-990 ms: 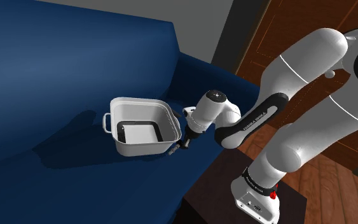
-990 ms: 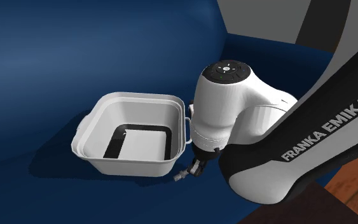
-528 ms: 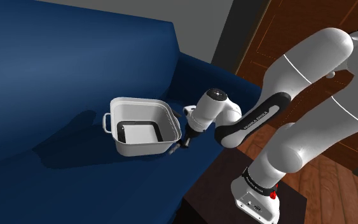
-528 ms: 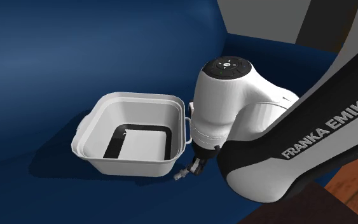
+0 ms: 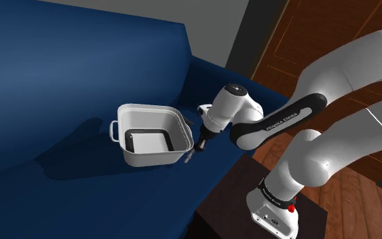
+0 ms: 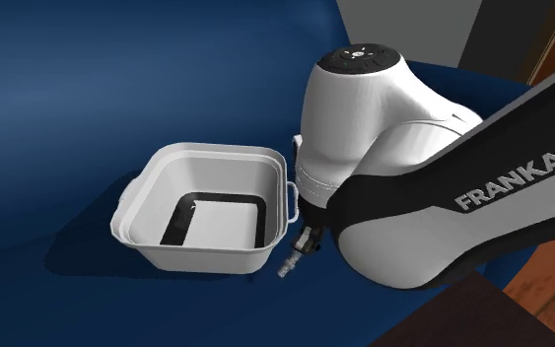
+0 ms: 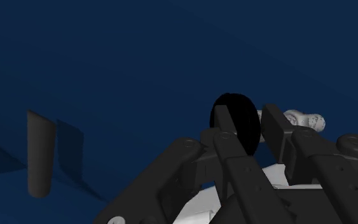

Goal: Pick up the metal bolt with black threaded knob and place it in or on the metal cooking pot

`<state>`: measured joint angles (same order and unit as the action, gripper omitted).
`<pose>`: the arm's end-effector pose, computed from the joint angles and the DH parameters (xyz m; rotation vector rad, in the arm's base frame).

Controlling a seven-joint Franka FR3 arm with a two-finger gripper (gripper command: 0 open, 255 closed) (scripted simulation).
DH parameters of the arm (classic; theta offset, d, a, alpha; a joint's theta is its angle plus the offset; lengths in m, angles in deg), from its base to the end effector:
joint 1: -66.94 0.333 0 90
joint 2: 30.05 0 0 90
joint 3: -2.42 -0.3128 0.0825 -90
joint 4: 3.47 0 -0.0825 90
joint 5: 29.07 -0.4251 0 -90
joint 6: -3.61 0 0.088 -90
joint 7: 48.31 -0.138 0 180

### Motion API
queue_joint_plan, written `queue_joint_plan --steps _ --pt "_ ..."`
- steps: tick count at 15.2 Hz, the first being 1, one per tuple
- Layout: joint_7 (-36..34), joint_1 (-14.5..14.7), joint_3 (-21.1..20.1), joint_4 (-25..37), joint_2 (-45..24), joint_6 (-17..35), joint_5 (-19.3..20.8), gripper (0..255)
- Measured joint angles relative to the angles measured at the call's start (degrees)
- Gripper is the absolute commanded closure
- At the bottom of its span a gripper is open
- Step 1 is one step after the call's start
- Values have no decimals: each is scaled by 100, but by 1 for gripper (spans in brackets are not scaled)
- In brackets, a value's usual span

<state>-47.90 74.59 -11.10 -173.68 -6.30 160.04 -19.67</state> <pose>0.3426 0.1181 0.2193 2.8901 0.7539 0.2751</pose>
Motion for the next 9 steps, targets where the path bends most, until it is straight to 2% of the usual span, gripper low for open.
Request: queue_joint_plan --steps 9 --pt "365 330 297 194 855 -1079 -327 255"
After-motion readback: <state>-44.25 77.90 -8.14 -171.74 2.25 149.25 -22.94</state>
